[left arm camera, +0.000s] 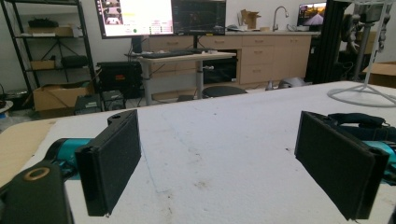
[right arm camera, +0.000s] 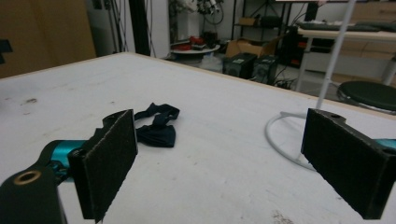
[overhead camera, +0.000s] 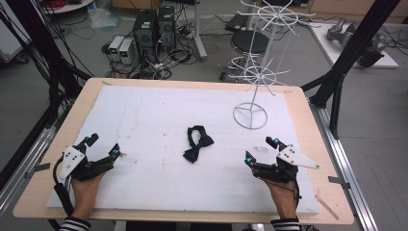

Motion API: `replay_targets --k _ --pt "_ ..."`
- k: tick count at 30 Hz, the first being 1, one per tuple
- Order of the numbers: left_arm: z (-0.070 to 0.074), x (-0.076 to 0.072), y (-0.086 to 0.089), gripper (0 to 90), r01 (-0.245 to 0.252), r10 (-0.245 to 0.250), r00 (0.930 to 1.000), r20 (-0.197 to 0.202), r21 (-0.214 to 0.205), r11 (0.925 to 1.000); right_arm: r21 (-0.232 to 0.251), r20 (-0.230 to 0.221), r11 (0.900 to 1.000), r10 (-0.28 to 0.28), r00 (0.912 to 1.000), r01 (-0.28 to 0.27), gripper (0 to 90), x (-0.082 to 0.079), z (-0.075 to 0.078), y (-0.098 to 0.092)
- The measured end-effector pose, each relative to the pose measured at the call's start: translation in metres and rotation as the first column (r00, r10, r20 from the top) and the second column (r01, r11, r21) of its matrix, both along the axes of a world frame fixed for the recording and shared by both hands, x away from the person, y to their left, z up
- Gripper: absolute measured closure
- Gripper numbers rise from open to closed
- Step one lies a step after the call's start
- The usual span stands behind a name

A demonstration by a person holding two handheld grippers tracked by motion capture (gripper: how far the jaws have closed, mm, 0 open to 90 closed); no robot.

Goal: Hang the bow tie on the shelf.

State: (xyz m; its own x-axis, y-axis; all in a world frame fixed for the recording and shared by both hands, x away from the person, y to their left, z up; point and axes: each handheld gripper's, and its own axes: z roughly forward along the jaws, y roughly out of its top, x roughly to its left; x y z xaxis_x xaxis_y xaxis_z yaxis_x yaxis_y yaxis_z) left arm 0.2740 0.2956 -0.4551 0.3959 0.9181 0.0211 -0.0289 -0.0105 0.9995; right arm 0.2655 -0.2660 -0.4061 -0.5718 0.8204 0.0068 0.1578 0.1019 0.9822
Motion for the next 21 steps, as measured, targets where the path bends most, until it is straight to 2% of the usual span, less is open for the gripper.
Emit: replay_targets --k 6,11,13,14,16,17,21 --pt "0.0 0.0 0.0 14.9 -0.001 0.001 1.0 -0.001 0.001 1.0 -0.021 -0.036 0.9989 0.041 0.9985 -0.042 9.9 0.008 0.016 0.01" --pt "0.0 0.0 0.0 14.9 -0.001 0.001 1.0 -0.002 0.002 1.0 -0.058 -0.068 0.9945 0.084 0.9942 -0.088 9.9 0.018 0.03 0.023" --pt "0.0 0.0 0.0 14.9 -0.001 0.001 1.0 -0.002 0.001 1.0 -0.065 -0.087 0.9922 0.101 0.9911 -0.106 9.9 0.023 0.035 0.03" --pt "0.0 0.0 0.0 14.9 -0.001 0.001 1.0 -0.003 0.002 1.0 -0.057 -0.111 0.9902 0.12 0.9865 -0.127 9.9 0.026 0.038 0.035" --pt "0.0 0.001 0.0 14.9 0.0 0.0 1.0 -0.006 -0.001 1.0 -0.064 -0.116 0.9886 0.129 0.9848 -0.137 9.9 0.028 0.039 0.038" --pt "0.0 0.001 0.0 14.9 0.0 0.0 1.0 -0.005 -0.002 1.0 -0.088 -0.133 0.984 0.142 0.9808 -0.155 9.9 0.033 0.042 0.044" --pt "0.0 0.001 0.0 14.9 0.0 0.0 1.0 -0.006 -0.001 1.0 -0.112 -0.149 0.9789 0.154 0.9767 -0.171 9.9 0.038 0.045 0.052"
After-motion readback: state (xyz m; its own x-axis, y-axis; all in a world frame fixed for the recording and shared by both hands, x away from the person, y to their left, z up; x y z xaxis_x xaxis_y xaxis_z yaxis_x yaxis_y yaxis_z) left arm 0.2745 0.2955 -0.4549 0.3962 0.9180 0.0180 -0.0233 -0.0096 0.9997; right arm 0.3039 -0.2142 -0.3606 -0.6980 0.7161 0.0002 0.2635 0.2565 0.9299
